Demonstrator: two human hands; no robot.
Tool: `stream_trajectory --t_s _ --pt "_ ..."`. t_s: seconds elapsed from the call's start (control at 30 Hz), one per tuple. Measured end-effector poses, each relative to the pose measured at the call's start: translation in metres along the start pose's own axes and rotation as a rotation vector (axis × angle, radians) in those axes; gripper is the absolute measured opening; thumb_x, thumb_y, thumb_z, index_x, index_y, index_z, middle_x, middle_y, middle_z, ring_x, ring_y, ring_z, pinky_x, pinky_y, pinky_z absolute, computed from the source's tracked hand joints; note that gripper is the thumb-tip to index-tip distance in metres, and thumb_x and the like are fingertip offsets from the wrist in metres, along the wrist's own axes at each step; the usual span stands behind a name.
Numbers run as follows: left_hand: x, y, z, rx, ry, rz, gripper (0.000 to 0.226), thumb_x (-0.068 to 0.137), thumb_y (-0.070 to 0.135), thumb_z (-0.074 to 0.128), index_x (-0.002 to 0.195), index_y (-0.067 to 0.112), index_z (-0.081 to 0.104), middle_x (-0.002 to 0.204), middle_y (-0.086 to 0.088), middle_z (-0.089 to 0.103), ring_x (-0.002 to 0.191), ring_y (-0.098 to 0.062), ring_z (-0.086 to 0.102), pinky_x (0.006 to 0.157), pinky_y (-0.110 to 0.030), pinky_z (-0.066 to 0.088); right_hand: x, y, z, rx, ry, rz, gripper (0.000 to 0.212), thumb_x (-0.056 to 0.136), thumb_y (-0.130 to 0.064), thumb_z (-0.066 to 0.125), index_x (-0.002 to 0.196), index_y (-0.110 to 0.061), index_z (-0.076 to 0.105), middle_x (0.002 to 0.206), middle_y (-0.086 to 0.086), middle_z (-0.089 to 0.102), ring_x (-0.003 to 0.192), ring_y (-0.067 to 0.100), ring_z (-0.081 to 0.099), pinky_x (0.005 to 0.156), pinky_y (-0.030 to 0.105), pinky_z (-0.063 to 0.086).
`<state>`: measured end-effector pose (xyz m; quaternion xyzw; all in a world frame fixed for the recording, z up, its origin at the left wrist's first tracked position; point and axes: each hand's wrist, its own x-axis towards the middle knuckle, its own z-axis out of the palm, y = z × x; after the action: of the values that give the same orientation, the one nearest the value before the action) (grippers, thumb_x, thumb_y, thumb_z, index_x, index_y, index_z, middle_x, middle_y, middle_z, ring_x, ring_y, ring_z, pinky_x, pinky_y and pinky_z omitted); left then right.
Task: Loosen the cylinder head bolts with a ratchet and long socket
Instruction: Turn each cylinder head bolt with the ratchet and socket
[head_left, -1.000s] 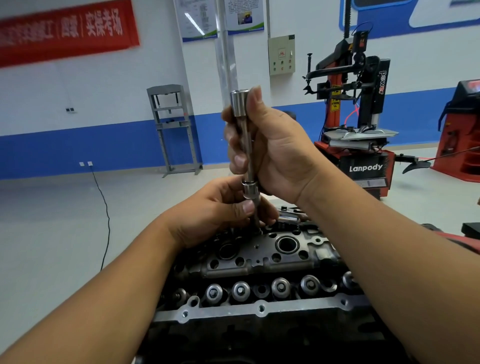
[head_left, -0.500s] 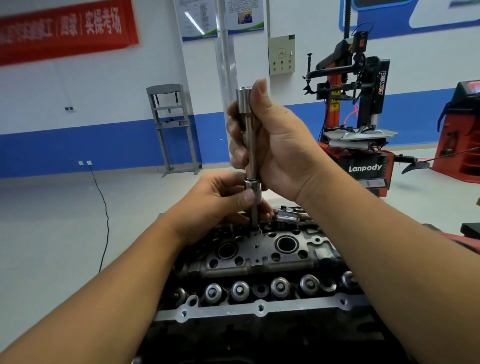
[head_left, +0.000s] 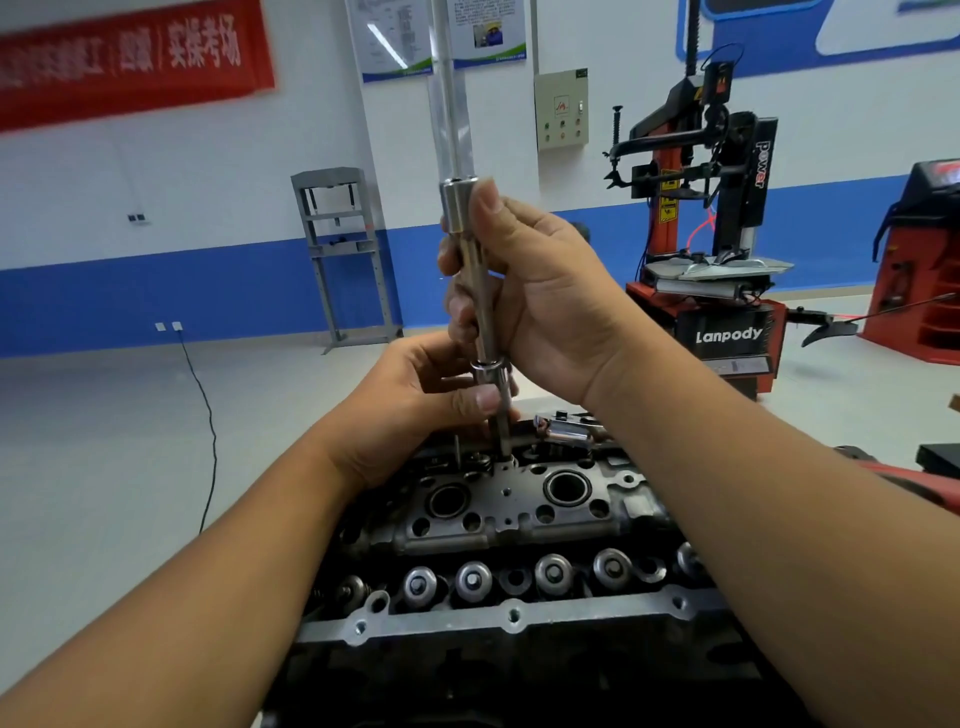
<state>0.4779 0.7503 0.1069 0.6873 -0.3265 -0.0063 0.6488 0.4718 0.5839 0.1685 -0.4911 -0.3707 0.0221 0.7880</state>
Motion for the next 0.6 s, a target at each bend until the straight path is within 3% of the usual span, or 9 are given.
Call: stream_trajectory --t_s 0.07,0.13,0.27,0.33,0.5,0.6 --pt "-0.0009 -0.0002 -0.0028 -0.030 -0.092 -0.031 0.025 0.091 0.021 0.077 0.114 0.012 0.076 0.111 -0.014 0.076 0.108 -0.038 0.074 0.095 -0.059 0.059 0.0007 0.0007 0.0006 0.004 -0.009 0.020 0.033 0.104 -0.040 0.052 0.096 -0.009 0.060 0.078 0.005 0.059 0.053 0.019 0.049 0.057 0.031 0.040" --pt "-0.0012 -0.0006 -0.0020 -0.033 -0.103 -0.051 0.033 0.092 0.020 0.070 0.120 0.003 0.069 0.113 -0.017 0.075 0.112 -0.038 0.072 0.098 -0.061 0.057 0.0013 0.0008 0.0006 0.014 -0.025 0.041 0.039 0.107 -0.043 0.047 0.095 -0.010 0.063 0.076 0.003 0.058 0.053 0.018 0.049 0.057 0.031 0.038" --pt "0.0000 -0.0017 0.0018 0.072 0.005 0.006 0.028 0.086 0.011 0.071 0.110 -0.003 0.067 0.102 -0.015 0.078 0.099 -0.025 0.076 0.085 -0.037 0.061 0.0023 0.0011 -0.0012 0.017 -0.038 0.063 0.046 0.107 -0.048 0.044 0.095 -0.011 0.069 0.073 0.002 0.058 0.055 0.018 0.049 0.059 0.033 0.038" --pt "0.0003 -0.0025 0.0022 0.090 0.037 0.029 0.025 0.086 0.007 0.069 0.109 -0.003 0.067 0.100 -0.015 0.079 0.096 -0.023 0.076 0.082 -0.033 0.061 0.0022 0.0016 -0.0024 -0.011 -0.020 0.061 0.043 0.101 -0.051 0.052 0.095 -0.012 0.069 0.073 0.003 0.060 0.056 0.018 0.050 0.058 0.033 0.041" --pt "-0.0001 -0.0016 0.0061 0.134 0.066 0.046 0.034 0.085 0.010 0.071 0.115 -0.006 0.067 0.101 -0.016 0.079 0.097 -0.024 0.076 0.085 -0.037 0.062 0.0039 0.0049 -0.0069 -0.051 0.024 0.002 0.027 0.090 -0.037 0.069 0.089 -0.011 0.061 0.072 0.003 0.063 0.053 0.018 0.053 0.054 0.030 0.045" --pt "-0.0003 -0.0005 0.0040 0.055 0.020 0.025 0.030 0.087 0.020 0.076 0.113 0.006 0.075 0.107 -0.014 0.079 0.105 -0.028 0.074 0.095 -0.056 0.057 0.0037 0.0051 -0.0091 -0.054 -0.008 -0.005 0.028 0.095 -0.037 0.065 0.086 -0.011 0.066 0.074 0.005 0.065 0.052 0.019 0.055 0.053 0.029 0.047"
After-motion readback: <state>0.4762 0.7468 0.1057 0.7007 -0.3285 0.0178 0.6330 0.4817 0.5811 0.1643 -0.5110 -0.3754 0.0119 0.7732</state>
